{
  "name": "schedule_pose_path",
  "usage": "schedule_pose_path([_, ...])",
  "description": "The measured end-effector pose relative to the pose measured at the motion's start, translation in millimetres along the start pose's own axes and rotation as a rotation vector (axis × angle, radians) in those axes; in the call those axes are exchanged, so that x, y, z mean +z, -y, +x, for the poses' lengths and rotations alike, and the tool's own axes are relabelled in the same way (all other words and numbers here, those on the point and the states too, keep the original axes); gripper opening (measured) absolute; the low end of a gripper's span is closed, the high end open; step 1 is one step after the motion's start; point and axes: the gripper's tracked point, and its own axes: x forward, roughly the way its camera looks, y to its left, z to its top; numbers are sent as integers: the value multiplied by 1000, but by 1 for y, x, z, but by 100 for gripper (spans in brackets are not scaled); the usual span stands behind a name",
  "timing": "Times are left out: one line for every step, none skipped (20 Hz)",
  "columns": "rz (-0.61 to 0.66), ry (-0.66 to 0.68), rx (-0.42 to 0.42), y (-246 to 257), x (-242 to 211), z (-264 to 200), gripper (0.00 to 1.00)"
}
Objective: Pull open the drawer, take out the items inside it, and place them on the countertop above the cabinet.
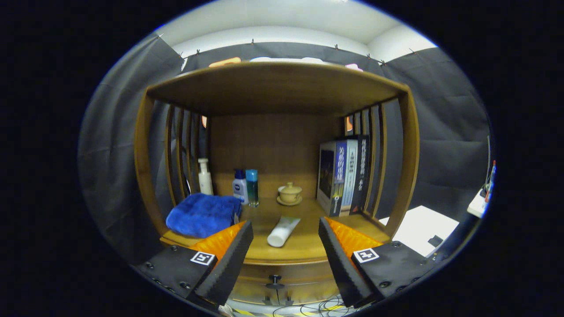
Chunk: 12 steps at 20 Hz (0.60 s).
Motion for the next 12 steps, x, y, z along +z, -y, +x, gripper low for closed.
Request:
schedule_pose_path([2,17,1,1,15,-4,98])
schedule_pose_path([10,34,6,0,30,-9,98])
schedule_pose_path([21,47,11,0,44,-13,98])
schedule_pose_path([32,56,16,1,54,-17,98])
schedule_pose_path([42,62,20,1,64,-22,98])
schedule_pose_path([50,71,23,-1,73,-23,98])
schedule_pose_path([55,79,24,1,78,-26,98])
schedule_pose_path([56,88,25,2,84,-29,98])
schedule_pose_path([57,93,25,1,87,-33,98])
schedule_pose_path([58,95,27,1,88,-36,98])
schedule_pose_path([61,95,29,1,87,-38,98])
schedule_pose_path([64,90,32,0,85,-40,98])
